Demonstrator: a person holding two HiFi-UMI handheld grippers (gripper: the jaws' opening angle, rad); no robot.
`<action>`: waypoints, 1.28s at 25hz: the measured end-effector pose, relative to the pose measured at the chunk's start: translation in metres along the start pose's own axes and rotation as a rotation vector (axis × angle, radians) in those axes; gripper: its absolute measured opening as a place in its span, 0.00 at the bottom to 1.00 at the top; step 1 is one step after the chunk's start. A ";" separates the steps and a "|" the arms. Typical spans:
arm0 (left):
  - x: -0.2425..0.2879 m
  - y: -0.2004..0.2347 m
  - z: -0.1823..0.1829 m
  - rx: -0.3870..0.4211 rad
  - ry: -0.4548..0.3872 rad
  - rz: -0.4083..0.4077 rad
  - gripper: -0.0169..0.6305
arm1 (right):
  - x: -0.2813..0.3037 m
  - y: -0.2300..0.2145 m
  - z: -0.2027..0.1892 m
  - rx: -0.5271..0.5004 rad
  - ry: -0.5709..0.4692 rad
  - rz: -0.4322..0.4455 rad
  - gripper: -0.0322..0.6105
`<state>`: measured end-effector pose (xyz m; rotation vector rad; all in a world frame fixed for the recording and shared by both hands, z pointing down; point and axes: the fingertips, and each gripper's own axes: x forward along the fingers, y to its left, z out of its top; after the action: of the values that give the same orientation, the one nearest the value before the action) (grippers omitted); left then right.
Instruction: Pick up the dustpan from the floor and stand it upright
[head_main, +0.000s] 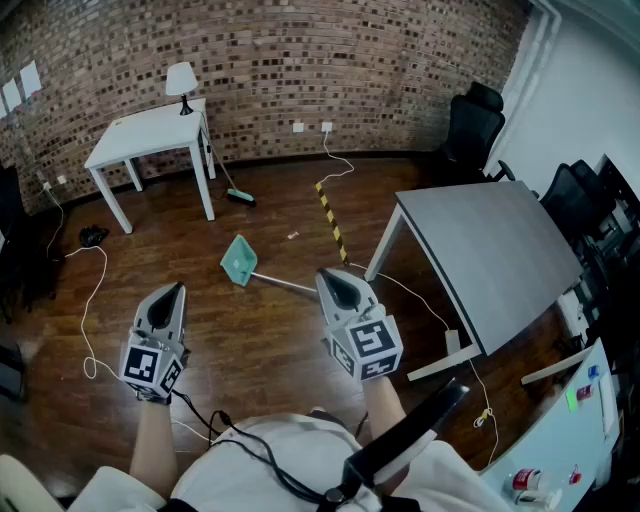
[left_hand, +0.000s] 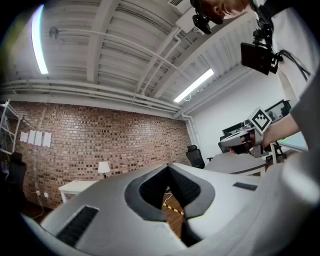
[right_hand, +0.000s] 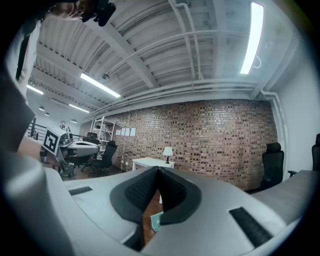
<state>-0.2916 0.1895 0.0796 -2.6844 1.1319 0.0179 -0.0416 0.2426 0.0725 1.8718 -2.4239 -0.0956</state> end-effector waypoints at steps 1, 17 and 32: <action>-0.003 0.001 -0.001 -0.003 0.002 -0.013 0.01 | -0.001 0.004 0.003 0.003 -0.009 -0.006 0.05; 0.032 0.050 -0.024 -0.066 0.037 -0.002 0.02 | 0.045 -0.027 -0.027 0.233 0.059 0.025 0.05; 0.269 0.112 -0.027 -0.001 -0.017 0.130 0.01 | 0.225 -0.216 -0.010 0.242 -0.025 0.219 0.05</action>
<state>-0.1842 -0.0819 0.0559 -2.6017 1.2990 0.0629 0.1109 -0.0302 0.0665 1.6798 -2.7460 0.1968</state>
